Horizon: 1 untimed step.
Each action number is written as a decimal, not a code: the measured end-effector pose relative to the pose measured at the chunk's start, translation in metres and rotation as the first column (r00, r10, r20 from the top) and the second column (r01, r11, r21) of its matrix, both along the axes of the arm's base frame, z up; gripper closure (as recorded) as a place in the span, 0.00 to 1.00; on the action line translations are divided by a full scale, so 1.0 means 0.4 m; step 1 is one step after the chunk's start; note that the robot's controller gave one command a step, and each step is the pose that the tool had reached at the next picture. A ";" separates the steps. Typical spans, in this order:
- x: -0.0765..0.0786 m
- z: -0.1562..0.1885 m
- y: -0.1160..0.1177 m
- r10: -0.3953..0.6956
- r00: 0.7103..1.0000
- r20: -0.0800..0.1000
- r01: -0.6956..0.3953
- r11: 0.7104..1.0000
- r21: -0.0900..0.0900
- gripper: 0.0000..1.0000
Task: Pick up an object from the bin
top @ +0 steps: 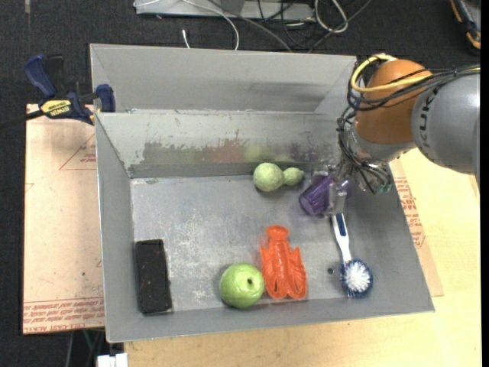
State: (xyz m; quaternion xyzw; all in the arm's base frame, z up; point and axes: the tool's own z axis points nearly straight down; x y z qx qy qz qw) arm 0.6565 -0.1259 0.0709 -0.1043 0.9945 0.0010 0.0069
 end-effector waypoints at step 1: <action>-0.001 0.035 0.001 0.000 1.000 -0.001 0.000 1.000 0.001 1.00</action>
Offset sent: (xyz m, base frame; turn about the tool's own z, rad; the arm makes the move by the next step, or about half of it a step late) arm -0.0008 0.0006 0.0839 -0.0004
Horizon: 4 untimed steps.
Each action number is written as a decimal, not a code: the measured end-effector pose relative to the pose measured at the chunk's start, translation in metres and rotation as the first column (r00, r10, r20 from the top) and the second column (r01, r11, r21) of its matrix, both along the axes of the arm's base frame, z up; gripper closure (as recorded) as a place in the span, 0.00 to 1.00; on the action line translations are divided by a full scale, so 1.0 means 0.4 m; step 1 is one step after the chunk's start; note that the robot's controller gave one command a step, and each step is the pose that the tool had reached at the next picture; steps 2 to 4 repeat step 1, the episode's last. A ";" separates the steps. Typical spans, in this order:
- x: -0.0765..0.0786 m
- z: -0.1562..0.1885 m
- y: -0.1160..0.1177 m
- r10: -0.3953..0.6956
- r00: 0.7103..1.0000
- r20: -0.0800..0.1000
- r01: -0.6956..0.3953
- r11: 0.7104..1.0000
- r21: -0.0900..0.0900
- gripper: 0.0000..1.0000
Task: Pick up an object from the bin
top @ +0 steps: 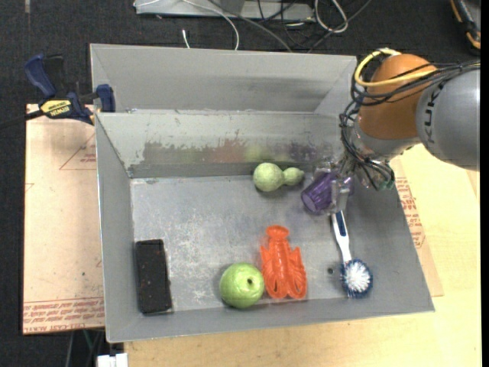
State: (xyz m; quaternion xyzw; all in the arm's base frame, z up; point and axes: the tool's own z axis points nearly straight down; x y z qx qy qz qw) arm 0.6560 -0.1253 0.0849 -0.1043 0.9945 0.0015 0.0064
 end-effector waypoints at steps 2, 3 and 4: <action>-0.003 0.099 0.003 0.000 1.000 -0.004 0.000 1.000 0.001 1.00; -0.003 0.099 0.003 0.000 1.000 -0.004 0.000 1.000 0.001 1.00; -0.003 0.099 0.003 0.000 1.000 -0.004 0.000 1.000 0.001 1.00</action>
Offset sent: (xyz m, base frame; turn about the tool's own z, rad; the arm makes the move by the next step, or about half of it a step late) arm -0.0016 0.0009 0.0690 0.0000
